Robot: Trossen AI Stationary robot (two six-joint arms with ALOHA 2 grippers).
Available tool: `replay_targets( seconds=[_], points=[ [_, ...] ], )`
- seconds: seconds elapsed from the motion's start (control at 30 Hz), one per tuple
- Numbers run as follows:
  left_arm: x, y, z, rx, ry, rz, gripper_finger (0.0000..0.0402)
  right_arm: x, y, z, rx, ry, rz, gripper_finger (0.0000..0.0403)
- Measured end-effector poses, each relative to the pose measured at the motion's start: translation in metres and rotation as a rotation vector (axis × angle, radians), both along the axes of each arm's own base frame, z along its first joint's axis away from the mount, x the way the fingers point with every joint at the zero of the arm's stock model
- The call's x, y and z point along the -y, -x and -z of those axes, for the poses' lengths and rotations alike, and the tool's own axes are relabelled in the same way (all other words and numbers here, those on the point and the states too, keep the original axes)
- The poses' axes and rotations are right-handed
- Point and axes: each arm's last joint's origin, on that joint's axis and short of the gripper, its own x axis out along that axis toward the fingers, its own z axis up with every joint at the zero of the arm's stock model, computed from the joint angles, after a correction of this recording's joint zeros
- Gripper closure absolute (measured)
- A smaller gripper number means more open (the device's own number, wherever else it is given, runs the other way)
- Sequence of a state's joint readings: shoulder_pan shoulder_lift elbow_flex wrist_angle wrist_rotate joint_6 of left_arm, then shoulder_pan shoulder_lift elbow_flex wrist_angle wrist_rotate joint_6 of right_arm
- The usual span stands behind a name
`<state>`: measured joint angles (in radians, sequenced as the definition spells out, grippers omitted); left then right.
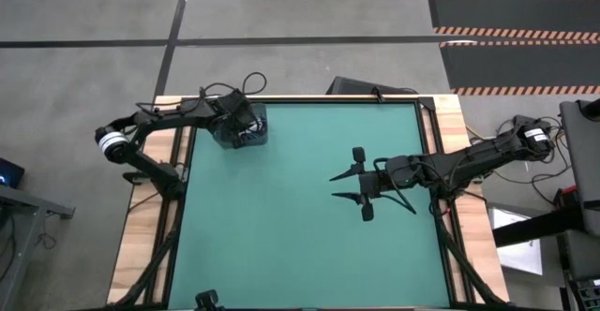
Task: Pick and place USB-C Cables
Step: Put the white charger cable into the black bin
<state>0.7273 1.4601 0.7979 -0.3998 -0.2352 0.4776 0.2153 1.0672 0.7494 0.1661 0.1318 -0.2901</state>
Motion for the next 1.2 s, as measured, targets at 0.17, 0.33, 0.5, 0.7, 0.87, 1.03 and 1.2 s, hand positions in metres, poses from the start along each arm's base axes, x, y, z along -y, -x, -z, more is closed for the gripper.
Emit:
replay_targets(
  seconds=[0.17,0.33,0.5,0.7,0.87,1.03,1.2],
  points=[
    [-0.0001,-0.0001,0.0008,-0.001,0.000,0.000,0.0378,0.0000,0.0000,0.0000,0.000,0.000,0.000,0.0236],
    [-0.0001,0.0000,0.0011,-0.001,0.001,0.000,0.0371,0.0000,0.0000,0.0000,0.000,0.000,0.000,0.0236],
    [0.0000,0.0000,0.0011,-0.002,0.001,0.000,0.0360,0.0000,0.0000,0.0000,0.000,0.000,0.000,0.0236],
    [0.0000,0.0001,0.0012,-0.005,-0.001,-0.002,0.0359,0.0000,0.0000,0.0001,-0.001,0.001,-0.001,0.0236],
    [0.0000,0.0002,0.0013,-0.006,-0.001,-0.002,0.0358,-0.0001,0.0000,0.0001,-0.001,0.001,-0.001,0.0236],
    [0.0000,0.0002,0.0013,-0.006,0.000,-0.003,0.0358,0.0000,0.0000,0.0001,-0.001,0.001,0.000,0.0236],
    [0.0000,0.0002,0.0013,-0.005,0.000,-0.003,0.0358,0.0000,0.0001,0.0003,-0.003,0.002,-0.001,0.0236]
  ],
)
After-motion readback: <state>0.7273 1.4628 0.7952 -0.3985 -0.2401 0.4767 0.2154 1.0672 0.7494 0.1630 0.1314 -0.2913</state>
